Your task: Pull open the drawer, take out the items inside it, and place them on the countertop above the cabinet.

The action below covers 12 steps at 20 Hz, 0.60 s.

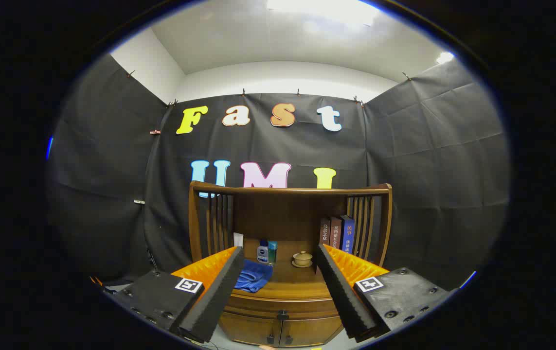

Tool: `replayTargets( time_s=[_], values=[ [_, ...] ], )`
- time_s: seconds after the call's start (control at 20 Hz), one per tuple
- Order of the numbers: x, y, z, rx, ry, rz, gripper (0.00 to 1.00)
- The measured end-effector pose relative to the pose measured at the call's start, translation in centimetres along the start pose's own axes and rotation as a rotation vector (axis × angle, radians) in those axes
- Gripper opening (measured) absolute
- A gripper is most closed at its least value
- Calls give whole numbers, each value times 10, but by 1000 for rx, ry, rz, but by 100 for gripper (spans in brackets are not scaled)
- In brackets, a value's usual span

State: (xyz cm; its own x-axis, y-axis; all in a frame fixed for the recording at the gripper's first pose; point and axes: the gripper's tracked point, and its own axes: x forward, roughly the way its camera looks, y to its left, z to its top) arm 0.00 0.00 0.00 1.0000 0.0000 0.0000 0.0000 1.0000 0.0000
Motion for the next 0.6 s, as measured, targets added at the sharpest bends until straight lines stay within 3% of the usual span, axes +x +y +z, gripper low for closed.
replayTargets(
  time_s=[0.6],
  values=[
    [4,-4,-2,7,0,4,98]
  ],
)
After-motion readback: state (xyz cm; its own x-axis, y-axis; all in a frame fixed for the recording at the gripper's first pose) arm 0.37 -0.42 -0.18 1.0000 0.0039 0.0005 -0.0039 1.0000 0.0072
